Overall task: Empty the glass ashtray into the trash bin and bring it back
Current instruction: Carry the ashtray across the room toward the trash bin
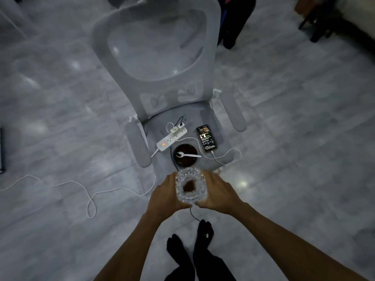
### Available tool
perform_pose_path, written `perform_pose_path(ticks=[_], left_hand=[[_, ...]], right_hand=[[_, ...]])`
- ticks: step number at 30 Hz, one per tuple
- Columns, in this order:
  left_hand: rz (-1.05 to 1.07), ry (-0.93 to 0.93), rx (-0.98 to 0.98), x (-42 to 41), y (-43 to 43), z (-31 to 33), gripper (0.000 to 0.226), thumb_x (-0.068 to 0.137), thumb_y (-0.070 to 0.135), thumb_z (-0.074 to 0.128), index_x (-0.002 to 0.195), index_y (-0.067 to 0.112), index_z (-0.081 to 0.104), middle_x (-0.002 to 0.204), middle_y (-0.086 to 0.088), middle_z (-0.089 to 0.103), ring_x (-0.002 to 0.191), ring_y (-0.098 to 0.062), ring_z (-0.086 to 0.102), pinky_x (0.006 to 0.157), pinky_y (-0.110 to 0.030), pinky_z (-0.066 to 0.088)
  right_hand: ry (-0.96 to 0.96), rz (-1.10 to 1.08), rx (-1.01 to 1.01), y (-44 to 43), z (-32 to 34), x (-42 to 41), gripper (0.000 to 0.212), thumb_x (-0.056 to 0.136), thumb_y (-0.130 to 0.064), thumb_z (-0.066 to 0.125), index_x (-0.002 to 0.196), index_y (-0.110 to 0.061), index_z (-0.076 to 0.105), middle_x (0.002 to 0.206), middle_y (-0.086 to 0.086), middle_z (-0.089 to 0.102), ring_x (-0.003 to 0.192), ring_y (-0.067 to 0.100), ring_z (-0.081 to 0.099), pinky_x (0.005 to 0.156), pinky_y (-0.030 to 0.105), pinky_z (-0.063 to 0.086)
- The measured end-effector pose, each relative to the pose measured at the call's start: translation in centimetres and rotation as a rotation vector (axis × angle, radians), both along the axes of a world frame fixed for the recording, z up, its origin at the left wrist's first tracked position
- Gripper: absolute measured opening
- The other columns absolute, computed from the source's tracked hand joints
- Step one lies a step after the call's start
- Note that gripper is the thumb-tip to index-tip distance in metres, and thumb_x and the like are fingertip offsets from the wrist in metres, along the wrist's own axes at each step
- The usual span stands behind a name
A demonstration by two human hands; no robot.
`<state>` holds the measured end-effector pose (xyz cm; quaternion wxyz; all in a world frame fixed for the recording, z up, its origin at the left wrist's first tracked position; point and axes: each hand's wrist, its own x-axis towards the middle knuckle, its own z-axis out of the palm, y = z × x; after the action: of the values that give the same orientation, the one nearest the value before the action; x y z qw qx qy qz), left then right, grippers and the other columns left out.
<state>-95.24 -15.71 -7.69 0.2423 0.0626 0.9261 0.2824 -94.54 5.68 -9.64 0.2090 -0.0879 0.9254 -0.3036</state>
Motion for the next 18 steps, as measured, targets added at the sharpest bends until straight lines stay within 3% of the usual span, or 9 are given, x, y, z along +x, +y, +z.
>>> perform_pose_path(ticks=[4,7,11,13,15,18], left_hand=[[0.093,0.074,0.055,0.6,-0.2,1.5,0.110,0.060,0.052,0.101,0.151,0.021,0.048,0.143,0.003,0.057,0.126,-0.019,0.064,0.098,-0.043,0.057],[0.219,0.150,0.123,1.8,-2.0,4.2,0.110,0.060,0.051,0.101,0.152,0.026,0.047,0.145,0.007,0.055,0.129,-0.014,0.061,0.100,-0.035,0.056],[0.477,0.249,0.197,4.6,-6.9,8.3,0.099,0.052,0.061,0.098,0.140,0.043,0.056,0.137,0.025,0.060,0.122,0.003,0.063,0.098,-0.027,0.057],[0.608,0.331,0.189,7.3,-9.9,10.2,0.085,0.053,0.048,0.104,0.128,0.052,0.063,0.125,0.028,0.069,0.116,0.009,0.068,0.094,-0.024,0.060],[0.727,0.389,0.182,11.6,-13.1,12.1,0.089,0.054,0.037,0.106,0.124,0.066,0.059,0.125,0.039,0.067,0.115,0.016,0.065,0.094,-0.011,0.054],[0.901,0.430,0.139,18.8,-17.4,14.2,0.100,0.053,0.043,0.108,0.139,0.049,0.058,0.135,0.029,0.065,0.124,0.012,0.062,0.101,-0.016,0.053]], right_hand=[[0.054,0.076,-0.002,-0.3,2.4,-1.2,0.098,0.071,-0.048,0.089,0.150,-0.020,0.038,0.142,0.004,0.055,0.129,0.023,0.054,0.091,0.036,0.054],[0.151,0.223,0.023,-2.1,5.5,-3.0,0.102,0.068,-0.054,0.088,0.149,-0.019,0.038,0.139,0.004,0.056,0.127,0.024,0.055,0.095,0.040,0.056],[0.249,0.464,0.012,-8.1,9.3,-5.3,0.099,0.066,-0.054,0.090,0.145,-0.013,0.046,0.133,0.006,0.059,0.121,0.027,0.056,0.096,0.043,0.054],[0.289,0.603,-0.013,-12.6,10.9,-5.5,0.099,0.067,-0.055,0.087,0.147,-0.014,0.046,0.135,0.006,0.058,0.123,0.029,0.056,0.101,0.048,0.052],[0.314,0.751,-0.049,-17.7,12.7,-4.0,0.101,0.069,-0.054,0.086,0.151,-0.016,0.041,0.141,0.005,0.054,0.127,0.028,0.052,0.102,0.044,0.050],[0.306,0.941,-0.117,-25.3,14.6,0.2,0.102,0.070,-0.053,0.087,0.154,-0.020,0.038,0.144,0.001,0.051,0.128,0.025,0.047,0.096,0.040,0.048]])
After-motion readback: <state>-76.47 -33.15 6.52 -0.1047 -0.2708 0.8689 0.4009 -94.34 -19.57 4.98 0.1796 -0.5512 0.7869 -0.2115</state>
